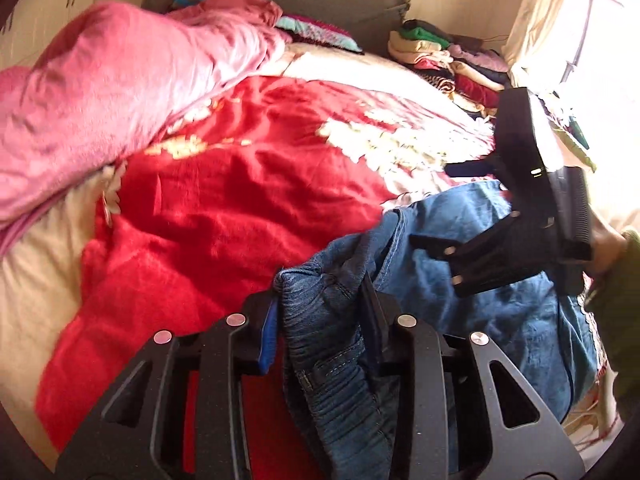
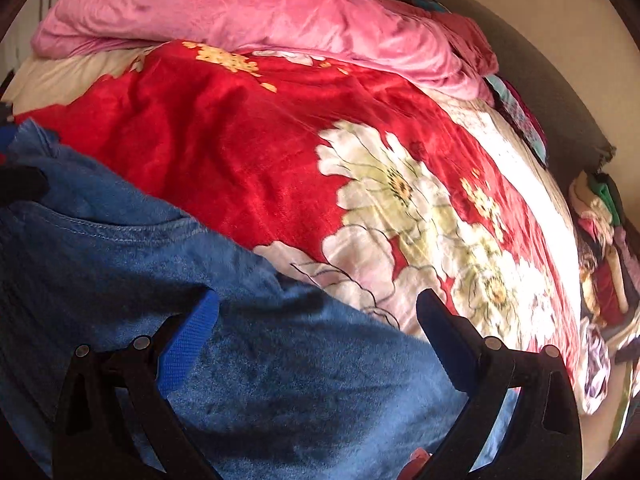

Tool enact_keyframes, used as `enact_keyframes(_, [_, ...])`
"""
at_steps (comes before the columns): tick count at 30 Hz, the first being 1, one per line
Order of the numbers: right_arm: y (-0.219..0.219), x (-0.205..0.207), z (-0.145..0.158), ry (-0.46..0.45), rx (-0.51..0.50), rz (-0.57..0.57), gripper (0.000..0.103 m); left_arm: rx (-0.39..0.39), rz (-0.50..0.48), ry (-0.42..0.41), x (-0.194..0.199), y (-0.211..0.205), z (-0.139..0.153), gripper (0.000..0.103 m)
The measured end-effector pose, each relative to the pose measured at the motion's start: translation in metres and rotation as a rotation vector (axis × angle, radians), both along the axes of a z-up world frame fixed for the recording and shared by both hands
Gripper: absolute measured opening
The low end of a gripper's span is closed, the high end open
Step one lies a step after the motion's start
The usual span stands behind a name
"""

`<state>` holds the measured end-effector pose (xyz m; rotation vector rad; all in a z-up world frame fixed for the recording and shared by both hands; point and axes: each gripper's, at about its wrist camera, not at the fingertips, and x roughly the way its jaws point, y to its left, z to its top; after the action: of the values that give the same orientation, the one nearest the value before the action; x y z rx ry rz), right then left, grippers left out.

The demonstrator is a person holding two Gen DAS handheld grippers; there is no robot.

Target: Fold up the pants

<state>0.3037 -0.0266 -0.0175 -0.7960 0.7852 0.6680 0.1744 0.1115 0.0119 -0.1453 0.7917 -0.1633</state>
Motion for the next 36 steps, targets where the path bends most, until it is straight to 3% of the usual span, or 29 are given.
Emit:
enact_keyframes(4, [0.012, -0.004, -0.005, -0.001, -0.027, 0.088, 0.090, 0.018, -0.016, -0.012, -0.007, -0.005, 0.006, 0.025])
enact_keyframes(6, [0.015, -0.004, -0.008, 0.037, -0.025, 0.115, 0.077, 0.008, -0.024, -0.011, -0.008, -0.005, 0.007, 0.024])
enact_keyframes(8, [0.015, -0.005, -0.010, 0.083, 0.000, 0.130, 0.052, 0.006, -0.027, -0.010, -0.009, -0.005, 0.007, 0.024])
enact_keyframes(10, [0.012, -0.007, -0.011, 0.131, 0.049, 0.139, 0.034, 0.005, -0.027, -0.006, -0.008, -0.004, 0.005, 0.024])
enact_keyframes(16, [-0.009, -0.020, 0.002, 0.125, 0.205, 0.059, 0.015, -0.003, -0.018, -0.009, -0.011, 0.002, 0.005, 0.024])
enact_keyframes(20, [-0.032, -0.038, 0.025, 0.096, 0.315, 0.001, 0.010, -0.013, -0.013, -0.015, -0.015, 0.004, 0.007, 0.024])
enact_keyframes(28, [-0.087, -0.099, 0.065, 0.049, 0.436, -0.054, 0.008, 0.006, -0.066, -0.083, -0.042, -0.018, 0.027, 0.024])
enact_keyframes(36, [-0.125, -0.185, 0.074, 0.041, 0.452, -0.042, 0.009, 0.029, -0.131, -0.113, -0.092, -0.042, 0.031, 0.024])
